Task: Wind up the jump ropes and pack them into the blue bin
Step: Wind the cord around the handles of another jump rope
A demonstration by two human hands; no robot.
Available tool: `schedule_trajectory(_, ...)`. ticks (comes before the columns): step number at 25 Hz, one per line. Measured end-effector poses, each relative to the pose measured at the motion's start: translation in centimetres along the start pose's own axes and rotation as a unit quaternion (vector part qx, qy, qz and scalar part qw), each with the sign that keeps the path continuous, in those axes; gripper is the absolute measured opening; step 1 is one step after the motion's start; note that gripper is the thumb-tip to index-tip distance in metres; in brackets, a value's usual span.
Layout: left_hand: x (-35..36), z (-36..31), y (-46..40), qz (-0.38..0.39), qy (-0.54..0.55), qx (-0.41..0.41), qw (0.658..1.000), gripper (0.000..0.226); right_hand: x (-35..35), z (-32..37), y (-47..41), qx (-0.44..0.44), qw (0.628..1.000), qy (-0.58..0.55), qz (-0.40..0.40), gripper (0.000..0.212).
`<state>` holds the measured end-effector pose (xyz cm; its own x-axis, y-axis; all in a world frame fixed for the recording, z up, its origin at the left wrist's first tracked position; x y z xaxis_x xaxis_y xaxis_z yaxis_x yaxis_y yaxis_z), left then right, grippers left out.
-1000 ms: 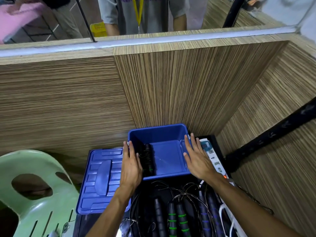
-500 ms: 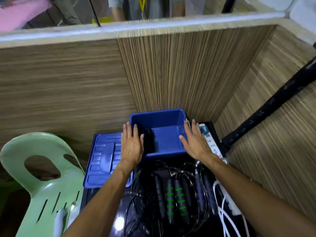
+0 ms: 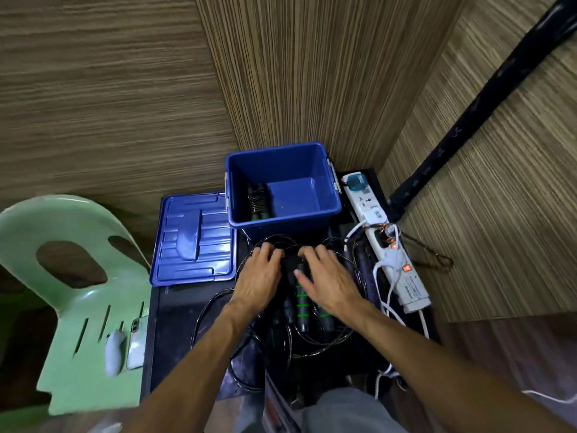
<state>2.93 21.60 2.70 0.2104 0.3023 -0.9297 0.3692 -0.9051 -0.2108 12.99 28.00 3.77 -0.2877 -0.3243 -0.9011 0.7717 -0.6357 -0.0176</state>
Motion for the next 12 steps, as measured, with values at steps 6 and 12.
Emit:
schedule_trajectory(6, 2.3, 3.8, 5.1, 0.087, 0.069, -0.12, 0.986, 0.048, 6.4, 3.2, 3.3, 0.07, 0.984, -0.032, 0.159, 0.065)
schedule_trajectory(12, 3.3, 4.8, 5.5, 0.152, 0.081, -0.162, 0.972, 0.074, 9.8, 4.5, 4.0, 0.144, 0.967, 0.038, 0.205, 0.107)
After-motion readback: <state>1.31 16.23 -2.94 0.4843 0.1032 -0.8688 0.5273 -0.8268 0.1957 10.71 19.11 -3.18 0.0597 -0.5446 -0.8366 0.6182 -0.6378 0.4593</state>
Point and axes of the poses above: each hand's wrist, its own y-axis away from the middle knuckle, its own x-axis out of the palm, z = x × y, the point moved 10 cm from there along -y, towards the middle knuckle, and after that the axes turned 9 degrees about -z, right-handed, at the moved point
